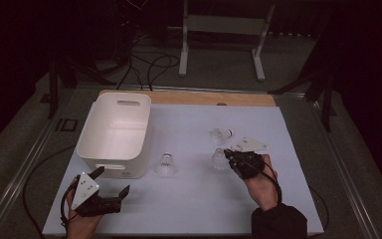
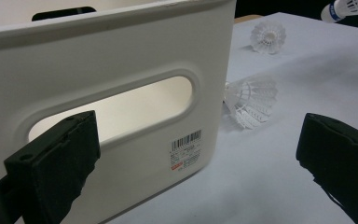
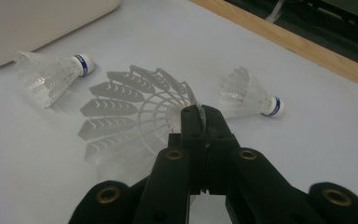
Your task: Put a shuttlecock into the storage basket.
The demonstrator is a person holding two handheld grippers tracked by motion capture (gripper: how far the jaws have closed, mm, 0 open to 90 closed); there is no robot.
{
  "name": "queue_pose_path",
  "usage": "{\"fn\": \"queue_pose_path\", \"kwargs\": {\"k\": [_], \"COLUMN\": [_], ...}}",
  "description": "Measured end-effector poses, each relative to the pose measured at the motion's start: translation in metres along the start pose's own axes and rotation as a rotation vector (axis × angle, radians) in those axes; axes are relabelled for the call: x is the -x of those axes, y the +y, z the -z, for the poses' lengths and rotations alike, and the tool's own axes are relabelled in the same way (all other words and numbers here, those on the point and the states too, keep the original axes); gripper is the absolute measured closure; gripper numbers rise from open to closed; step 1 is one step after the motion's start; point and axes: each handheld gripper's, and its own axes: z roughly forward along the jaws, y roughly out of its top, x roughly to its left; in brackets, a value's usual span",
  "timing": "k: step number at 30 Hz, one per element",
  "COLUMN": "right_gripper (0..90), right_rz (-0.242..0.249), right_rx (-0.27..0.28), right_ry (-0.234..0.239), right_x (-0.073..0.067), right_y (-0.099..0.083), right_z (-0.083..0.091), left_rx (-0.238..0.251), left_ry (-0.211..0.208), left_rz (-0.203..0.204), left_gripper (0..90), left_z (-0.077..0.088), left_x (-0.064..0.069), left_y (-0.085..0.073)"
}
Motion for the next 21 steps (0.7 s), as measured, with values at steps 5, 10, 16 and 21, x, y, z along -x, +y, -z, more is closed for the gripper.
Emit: {"fn": "queue_pose_path", "kwargs": {"k": [5, 10, 16, 21], "right_gripper": [88.8, 88.8, 88.8, 88.8], "right_rz": [0.015, 0.018, 0.018, 0.025], "right_rx": [0.007, 0.018, 0.024, 0.026], "right_ry": [0.004, 0.006, 0.006, 0.013], "right_x": [-0.004, -0.004, -0.005, -0.007], "right_y": [0.008, 0.016, 0.021, 0.027], "right_z": [0.0, 0.001, -0.001, -0.002], "left_rx": [0.001, -0.001, -0.002, -0.004], "left_ry": [0.004, 0.008, 0.006, 0.007], "left_rz": [0.002, 0.002, 0.003, 0.0], "left_gripper": [0.3, 0.3, 0.3, 0.3], "left_z": [0.0, 0.0, 0.0, 0.0], "left_x": [0.0, -0.001, 0.0, -0.001], "left_y": [0.0, 0.0, 0.0, 0.0]}}
